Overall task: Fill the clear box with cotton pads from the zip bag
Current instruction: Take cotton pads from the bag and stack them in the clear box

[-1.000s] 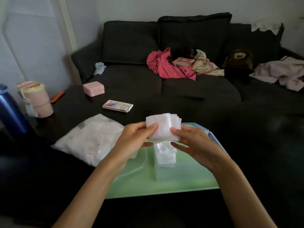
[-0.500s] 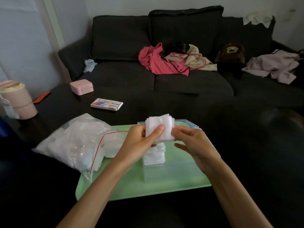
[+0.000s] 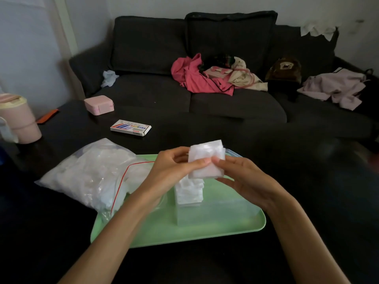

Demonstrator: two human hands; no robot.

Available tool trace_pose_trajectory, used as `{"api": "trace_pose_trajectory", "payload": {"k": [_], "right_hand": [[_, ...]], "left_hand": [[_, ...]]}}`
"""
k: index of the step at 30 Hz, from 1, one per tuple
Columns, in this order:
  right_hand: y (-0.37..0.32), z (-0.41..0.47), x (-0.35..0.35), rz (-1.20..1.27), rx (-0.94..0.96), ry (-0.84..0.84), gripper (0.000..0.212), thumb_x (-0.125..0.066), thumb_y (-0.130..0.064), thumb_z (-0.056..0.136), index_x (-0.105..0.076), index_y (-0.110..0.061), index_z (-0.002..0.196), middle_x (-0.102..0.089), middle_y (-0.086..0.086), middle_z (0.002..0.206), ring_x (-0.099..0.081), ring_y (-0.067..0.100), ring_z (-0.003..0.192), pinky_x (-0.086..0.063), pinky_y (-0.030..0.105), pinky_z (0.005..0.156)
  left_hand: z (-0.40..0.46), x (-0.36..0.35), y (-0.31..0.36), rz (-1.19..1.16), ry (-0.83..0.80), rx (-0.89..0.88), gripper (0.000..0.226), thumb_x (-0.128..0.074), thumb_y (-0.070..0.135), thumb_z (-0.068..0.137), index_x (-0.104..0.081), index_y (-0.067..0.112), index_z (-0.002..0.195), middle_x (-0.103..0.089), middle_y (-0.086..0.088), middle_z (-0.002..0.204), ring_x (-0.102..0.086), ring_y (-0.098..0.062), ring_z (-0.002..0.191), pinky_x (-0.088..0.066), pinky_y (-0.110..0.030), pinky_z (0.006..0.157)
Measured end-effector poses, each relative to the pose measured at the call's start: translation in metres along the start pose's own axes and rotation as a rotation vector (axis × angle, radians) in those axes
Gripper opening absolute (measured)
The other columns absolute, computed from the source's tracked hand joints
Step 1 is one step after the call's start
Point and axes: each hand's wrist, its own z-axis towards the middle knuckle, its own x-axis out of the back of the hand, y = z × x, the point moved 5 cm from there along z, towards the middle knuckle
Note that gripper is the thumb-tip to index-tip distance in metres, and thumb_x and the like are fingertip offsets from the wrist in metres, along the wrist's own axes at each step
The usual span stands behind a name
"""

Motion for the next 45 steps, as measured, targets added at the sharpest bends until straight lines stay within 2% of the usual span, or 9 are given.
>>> {"api": "trace_pose_trajectory", "payload": {"k": [3, 7, 9, 17, 27, 30, 34, 38, 45], "right_hand": [[0.0, 0.005, 0.021, -0.016, -0.01, 0.204, 0.017, -0.061, -0.022, 0.088, -0.07, -0.01, 0.096, -0.073, 0.004, 0.095, -0.069, 0.011, 0.089, -0.055, 0.017, 0.077], [0.007, 0.018, 0.048, -0.486, -0.261, 0.324, 0.023, -0.065, -0.019, 0.087, -0.064, 0.002, 0.097, -0.067, 0.007, 0.086, -0.064, 0.011, 0.071, -0.055, 0.015, 0.057], [0.016, 0.025, 0.048, -0.606, -0.409, 0.308, 0.027, -0.065, -0.016, 0.087, -0.058, 0.003, 0.105, -0.064, 0.01, 0.088, -0.064, 0.016, 0.07, -0.055, 0.02, 0.056], [0.052, 0.042, 0.034, -0.353, -0.59, 0.253, 0.041, -0.064, -0.005, 0.086, -0.051, 0.005, 0.124, -0.057, 0.021, 0.123, -0.062, 0.027, 0.086, -0.057, 0.031, 0.06], [0.053, 0.054, 0.038, -1.038, -0.383, 0.382, 0.039, -0.074, -0.043, 0.076, -0.058, -0.008, 0.08, -0.063, -0.002, 0.051, -0.061, 0.007, 0.046, -0.056, 0.028, 0.063], [0.039, 0.047, 0.035, -1.188, -0.235, 0.426, 0.031, -0.076, -0.044, 0.073, -0.058, -0.02, 0.08, -0.063, -0.003, 0.071, -0.065, 0.017, 0.075, -0.052, 0.03, 0.073], [0.016, 0.034, 0.029, -1.242, 0.05, 0.276, 0.019, -0.077, -0.023, 0.075, -0.063, -0.034, 0.079, -0.062, -0.009, 0.08, -0.058, 0.007, 0.071, -0.049, 0.025, 0.068], [0.024, 0.032, 0.022, -1.234, -0.05, -0.056, 0.037, -0.077, -0.02, 0.076, -0.068, -0.033, 0.109, -0.057, -0.005, 0.097, -0.057, 0.011, 0.084, -0.047, 0.025, 0.082], [0.038, 0.045, 0.016, -1.227, -0.079, -0.047, 0.047, -0.079, -0.02, 0.074, -0.065, -0.025, 0.119, -0.061, 0.004, 0.106, -0.054, 0.013, 0.081, -0.046, 0.02, 0.069]], "left_hand": [[-0.001, 0.006, 0.002, 0.167, -0.034, -0.087, 0.019, -0.074, 0.03, 0.077, -0.066, 0.032, 0.094, -0.072, 0.018, 0.087, -0.065, 0.006, 0.083, -0.044, -0.007, 0.064], [-0.012, 0.004, -0.009, 1.165, -0.094, -0.357, 0.025, -0.055, 0.032, 0.089, -0.064, 0.037, 0.111, -0.064, 0.019, 0.115, -0.054, -0.005, 0.109, -0.037, -0.025, 0.093], [-0.015, 0.001, -0.02, 1.309, -0.172, -0.386, 0.031, -0.046, 0.031, 0.092, -0.062, 0.037, 0.117, -0.06, 0.02, 0.124, -0.047, -0.006, 0.116, -0.027, -0.026, 0.098], [-0.012, 0.002, -0.028, 1.292, -0.225, -0.356, 0.038, -0.042, 0.026, 0.091, -0.06, 0.035, 0.122, -0.056, 0.019, 0.13, -0.041, -0.006, 0.119, -0.026, -0.025, 0.094], [-0.009, 0.007, -0.029, 1.279, -0.283, -0.277, 0.04, -0.045, 0.021, 0.087, -0.059, 0.035, 0.122, -0.057, 0.014, 0.128, -0.039, -0.007, 0.121, -0.029, -0.026, 0.094], [-0.01, 0.007, -0.029, 1.279, -0.304, -0.271, 0.041, -0.045, 0.019, 0.088, -0.058, 0.034, 0.123, -0.054, 0.015, 0.131, -0.038, -0.008, 0.123, -0.028, -0.027, 0.096], [-0.01, 0.008, -0.029, 1.256, -0.319, -0.256, 0.041, -0.045, 0.017, 0.089, -0.057, 0.035, 0.124, -0.051, 0.015, 0.134, -0.036, -0.007, 0.123, -0.027, -0.027, 0.097], [-0.011, 0.009, -0.028, 1.229, -0.317, -0.226, 0.042, -0.044, 0.017, 0.09, -0.056, 0.036, 0.124, -0.049, 0.014, 0.134, -0.036, -0.007, 0.121, -0.026, -0.024, 0.092], [-0.01, 0.01, -0.029, 1.222, -0.31, -0.217, 0.042, -0.044, 0.015, 0.09, -0.058, 0.037, 0.123, -0.051, 0.013, 0.131, -0.035, -0.007, 0.121, -0.024, -0.023, 0.084]]}}
